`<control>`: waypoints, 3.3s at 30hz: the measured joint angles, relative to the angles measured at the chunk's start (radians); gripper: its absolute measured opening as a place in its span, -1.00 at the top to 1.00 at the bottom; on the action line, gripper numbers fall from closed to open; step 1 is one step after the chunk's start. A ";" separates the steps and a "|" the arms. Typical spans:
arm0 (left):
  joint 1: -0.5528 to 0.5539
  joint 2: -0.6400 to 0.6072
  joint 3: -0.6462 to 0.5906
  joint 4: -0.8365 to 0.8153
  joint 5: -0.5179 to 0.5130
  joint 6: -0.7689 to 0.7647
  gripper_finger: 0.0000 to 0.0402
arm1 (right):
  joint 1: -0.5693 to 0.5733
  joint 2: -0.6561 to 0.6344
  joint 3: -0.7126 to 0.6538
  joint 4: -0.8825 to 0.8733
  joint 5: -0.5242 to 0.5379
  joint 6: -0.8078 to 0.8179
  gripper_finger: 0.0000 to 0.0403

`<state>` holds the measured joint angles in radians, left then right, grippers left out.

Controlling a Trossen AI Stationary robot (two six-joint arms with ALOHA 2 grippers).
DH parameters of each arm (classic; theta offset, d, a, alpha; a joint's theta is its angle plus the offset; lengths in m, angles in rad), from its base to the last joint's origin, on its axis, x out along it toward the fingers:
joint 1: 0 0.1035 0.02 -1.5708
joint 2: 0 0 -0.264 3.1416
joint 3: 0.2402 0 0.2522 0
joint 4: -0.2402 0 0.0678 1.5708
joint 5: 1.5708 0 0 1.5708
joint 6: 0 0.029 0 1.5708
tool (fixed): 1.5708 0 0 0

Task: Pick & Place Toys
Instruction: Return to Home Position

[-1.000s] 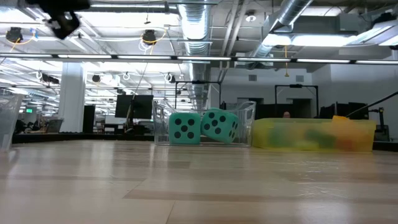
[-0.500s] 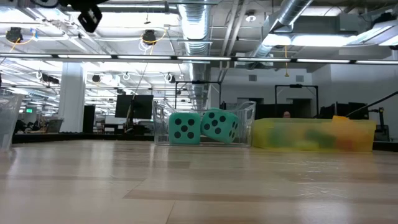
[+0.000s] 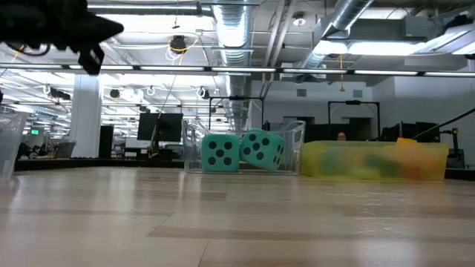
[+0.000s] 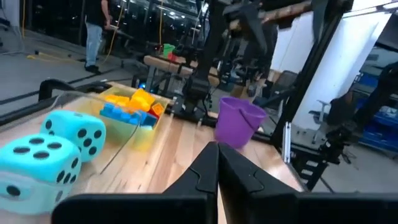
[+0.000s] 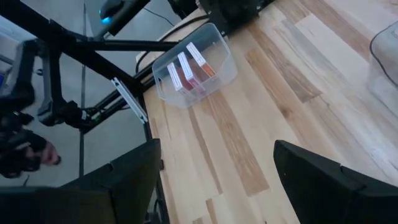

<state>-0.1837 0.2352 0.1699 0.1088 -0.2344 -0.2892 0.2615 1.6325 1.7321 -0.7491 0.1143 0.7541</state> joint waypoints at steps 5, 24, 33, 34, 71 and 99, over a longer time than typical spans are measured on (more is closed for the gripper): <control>0.000 -0.020 -0.090 0.080 -0.002 0.030 1.00 | -0.001 0.000 0.000 0.005 0.000 0.010 -0.51; 0.061 -0.210 -0.162 -0.067 0.130 0.138 1.00 | -0.001 0.000 0.000 0.033 0.000 0.061 -0.51; 0.149 -0.222 -0.162 -0.089 0.234 0.191 1.00 | 0.001 0.000 0.000 0.031 0.000 0.063 -0.51; 0.153 -0.222 -0.162 -0.089 0.234 0.201 1.00 | 0.001 0.000 0.000 0.031 0.000 0.064 -0.51; 0.160 -0.221 -0.164 -0.031 0.235 0.179 1.00 | -0.133 -0.167 -0.169 0.318 0.067 -0.640 0.98; 0.159 -0.219 -0.164 -0.030 0.235 0.179 1.00 | -0.097 -1.256 -1.490 0.888 0.040 -0.578 1.00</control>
<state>-0.0246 0.0158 0.0063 0.0788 0.0006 -0.1104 0.1643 0.3769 0.2425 0.1387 0.1540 0.1762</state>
